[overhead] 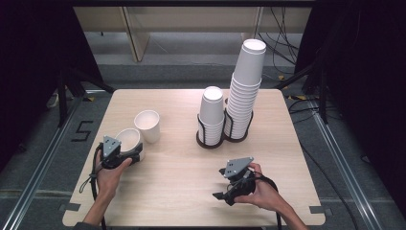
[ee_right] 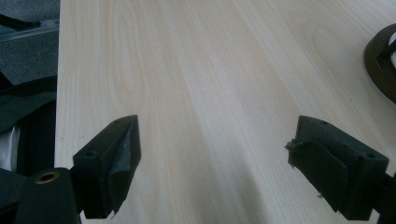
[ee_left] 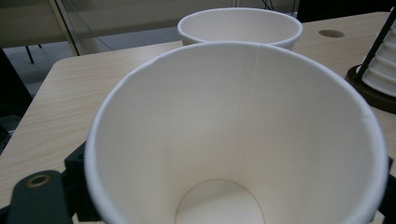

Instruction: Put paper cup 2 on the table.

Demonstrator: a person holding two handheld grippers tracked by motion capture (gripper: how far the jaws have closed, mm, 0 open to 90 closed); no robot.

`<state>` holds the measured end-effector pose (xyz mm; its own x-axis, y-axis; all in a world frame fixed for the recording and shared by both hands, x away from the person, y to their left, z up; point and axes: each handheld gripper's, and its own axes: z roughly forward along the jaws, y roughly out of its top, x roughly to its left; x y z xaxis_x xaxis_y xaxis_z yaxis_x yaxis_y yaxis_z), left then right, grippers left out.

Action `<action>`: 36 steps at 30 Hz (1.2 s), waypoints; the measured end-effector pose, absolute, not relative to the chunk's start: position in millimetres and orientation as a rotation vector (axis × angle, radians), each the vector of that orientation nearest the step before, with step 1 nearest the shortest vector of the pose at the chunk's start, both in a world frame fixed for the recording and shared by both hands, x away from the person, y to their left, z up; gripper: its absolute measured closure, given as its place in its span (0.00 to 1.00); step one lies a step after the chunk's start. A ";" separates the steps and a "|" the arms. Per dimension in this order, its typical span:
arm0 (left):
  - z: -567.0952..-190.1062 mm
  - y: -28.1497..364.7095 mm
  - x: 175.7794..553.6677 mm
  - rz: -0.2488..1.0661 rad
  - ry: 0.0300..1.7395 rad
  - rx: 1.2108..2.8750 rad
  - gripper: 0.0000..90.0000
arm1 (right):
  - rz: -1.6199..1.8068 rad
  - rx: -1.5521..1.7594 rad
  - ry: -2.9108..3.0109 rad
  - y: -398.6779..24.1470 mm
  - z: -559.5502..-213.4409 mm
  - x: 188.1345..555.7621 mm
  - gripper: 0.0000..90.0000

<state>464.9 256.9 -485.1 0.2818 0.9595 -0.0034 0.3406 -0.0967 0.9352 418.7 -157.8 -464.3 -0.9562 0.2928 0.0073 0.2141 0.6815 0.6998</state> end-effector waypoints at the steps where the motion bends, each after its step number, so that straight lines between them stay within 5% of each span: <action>1: -485.8 257.6 466.2 0.834 1.223 1.637 0.15 | 1.139 0.417 2.784 -157.7 -464.5 418.9 0.18; 36: -502.7 260.7 472.5 0.773 1.213 1.699 0.16 | 1.124 0.420 2.791 -159.4 -465.8 416.2 0.19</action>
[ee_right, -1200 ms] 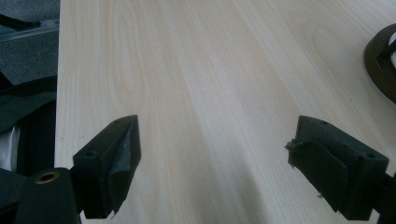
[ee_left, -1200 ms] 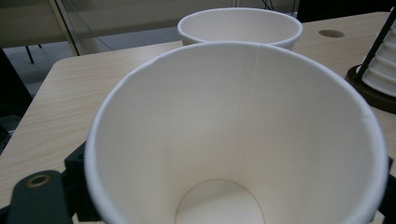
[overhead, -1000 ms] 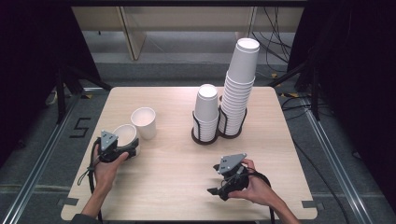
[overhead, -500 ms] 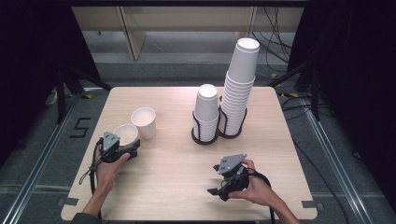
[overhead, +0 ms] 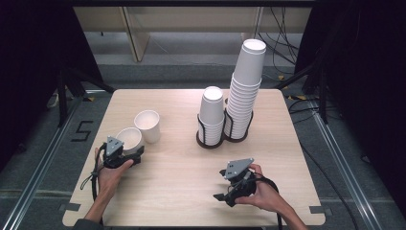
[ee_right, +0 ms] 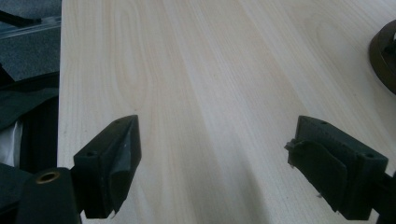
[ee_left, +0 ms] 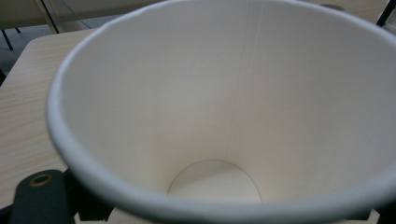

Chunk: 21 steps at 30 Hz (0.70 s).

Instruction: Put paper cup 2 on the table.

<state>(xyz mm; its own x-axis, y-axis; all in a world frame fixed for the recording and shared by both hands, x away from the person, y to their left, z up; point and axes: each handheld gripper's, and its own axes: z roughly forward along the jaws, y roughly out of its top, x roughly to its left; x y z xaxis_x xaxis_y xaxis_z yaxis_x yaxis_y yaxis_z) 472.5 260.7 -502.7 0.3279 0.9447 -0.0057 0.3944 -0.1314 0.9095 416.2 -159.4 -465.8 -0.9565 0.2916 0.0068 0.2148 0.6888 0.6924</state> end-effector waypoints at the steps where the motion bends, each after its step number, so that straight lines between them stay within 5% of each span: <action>1: -504.0 260.6 472.1 0.769 1.212 1.697 0.16 | 1.126 0.423 2.796 -159.7 -466.0 416.1 0.19; 21: -501.6 263.6 438.2 0.697 1.299 1.726 0.16 | 1.127 0.438 2.777 -166.2 -466.3 414.8 0.19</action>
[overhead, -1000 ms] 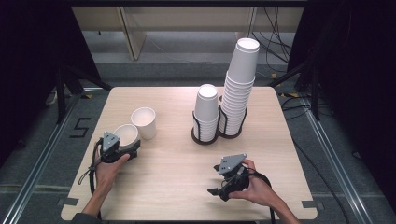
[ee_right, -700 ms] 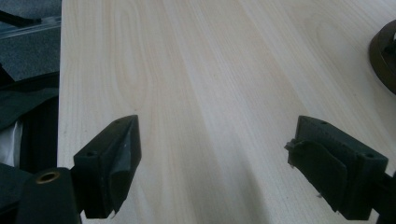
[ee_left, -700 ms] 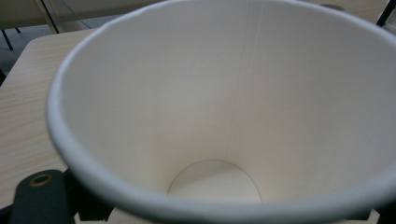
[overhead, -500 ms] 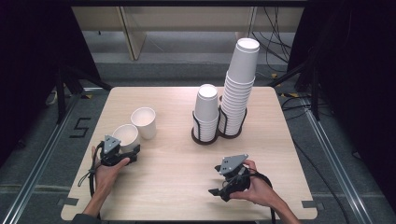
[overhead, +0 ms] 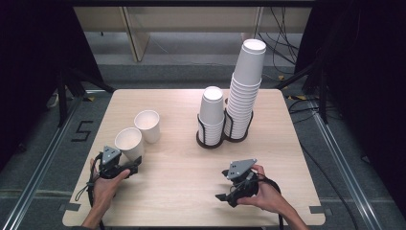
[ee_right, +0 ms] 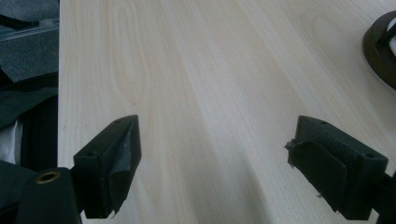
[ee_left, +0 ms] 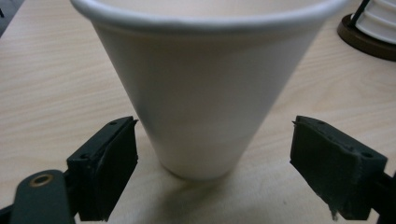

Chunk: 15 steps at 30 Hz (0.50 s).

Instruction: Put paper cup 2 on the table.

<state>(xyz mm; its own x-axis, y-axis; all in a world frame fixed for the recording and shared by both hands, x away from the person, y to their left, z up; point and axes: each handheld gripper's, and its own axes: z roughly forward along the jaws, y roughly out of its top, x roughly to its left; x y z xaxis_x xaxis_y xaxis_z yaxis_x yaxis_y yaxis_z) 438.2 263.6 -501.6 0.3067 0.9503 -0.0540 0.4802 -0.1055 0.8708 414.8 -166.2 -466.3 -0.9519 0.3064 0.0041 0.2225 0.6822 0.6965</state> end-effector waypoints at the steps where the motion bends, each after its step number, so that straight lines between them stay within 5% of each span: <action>1: -500.1 263.6 435.7 0.708 1.300 1.726 0.16 | 1.128 0.438 2.777 -166.3 -466.3 414.6 0.19; 15: -494.6 251.3 408.7 0.668 1.259 1.750 0.16 | 1.131 0.463 2.778 -170.7 -467.7 412.3 0.19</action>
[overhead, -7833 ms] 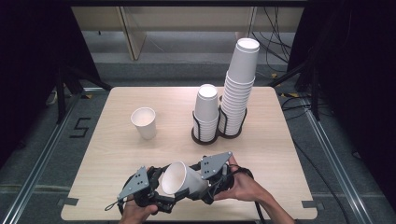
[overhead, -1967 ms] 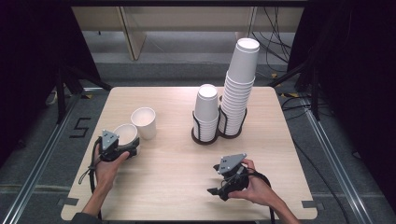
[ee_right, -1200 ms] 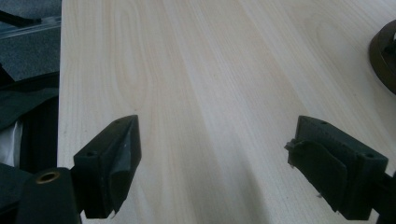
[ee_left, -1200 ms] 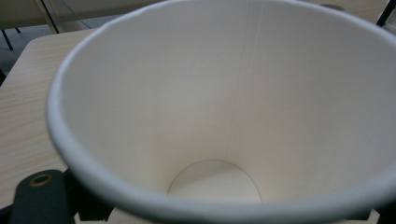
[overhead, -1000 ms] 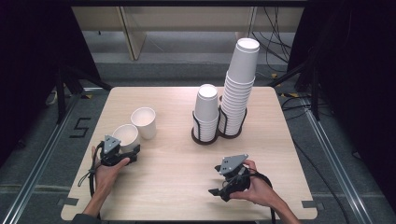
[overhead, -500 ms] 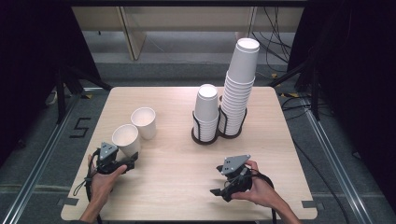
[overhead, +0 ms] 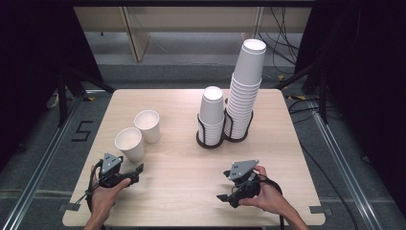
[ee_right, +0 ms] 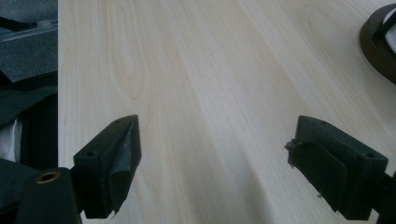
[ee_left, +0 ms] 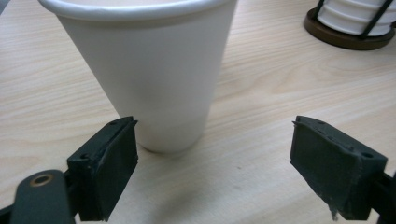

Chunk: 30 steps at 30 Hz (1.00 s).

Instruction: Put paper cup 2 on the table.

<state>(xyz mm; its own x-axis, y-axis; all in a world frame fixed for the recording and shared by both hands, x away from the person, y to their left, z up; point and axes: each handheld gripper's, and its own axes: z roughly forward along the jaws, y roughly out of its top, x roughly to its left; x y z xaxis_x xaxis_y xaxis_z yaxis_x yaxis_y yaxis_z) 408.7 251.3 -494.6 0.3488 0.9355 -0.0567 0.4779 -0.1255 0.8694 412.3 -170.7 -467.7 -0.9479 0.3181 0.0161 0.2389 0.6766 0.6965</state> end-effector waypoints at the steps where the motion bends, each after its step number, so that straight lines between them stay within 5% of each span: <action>1: -494.3 250.1 406.3 0.665 1.255 1.754 0.16 | 1.129 0.478 2.779 -171.1 -467.6 411.5 0.19; 30: -492.2 173.0 348.8 0.495 1.001 1.816 0.16 | 1.192 0.537 2.715 -184.2 -470.1 400.3 0.18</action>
<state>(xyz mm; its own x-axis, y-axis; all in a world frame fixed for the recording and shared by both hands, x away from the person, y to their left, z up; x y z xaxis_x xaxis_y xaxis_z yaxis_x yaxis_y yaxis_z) 348.8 173.0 -492.2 0.5793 0.8097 -0.0943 0.4163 -0.1943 0.8882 400.3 -184.2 -470.1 -0.9285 0.3705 0.0253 0.2695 0.6252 0.7325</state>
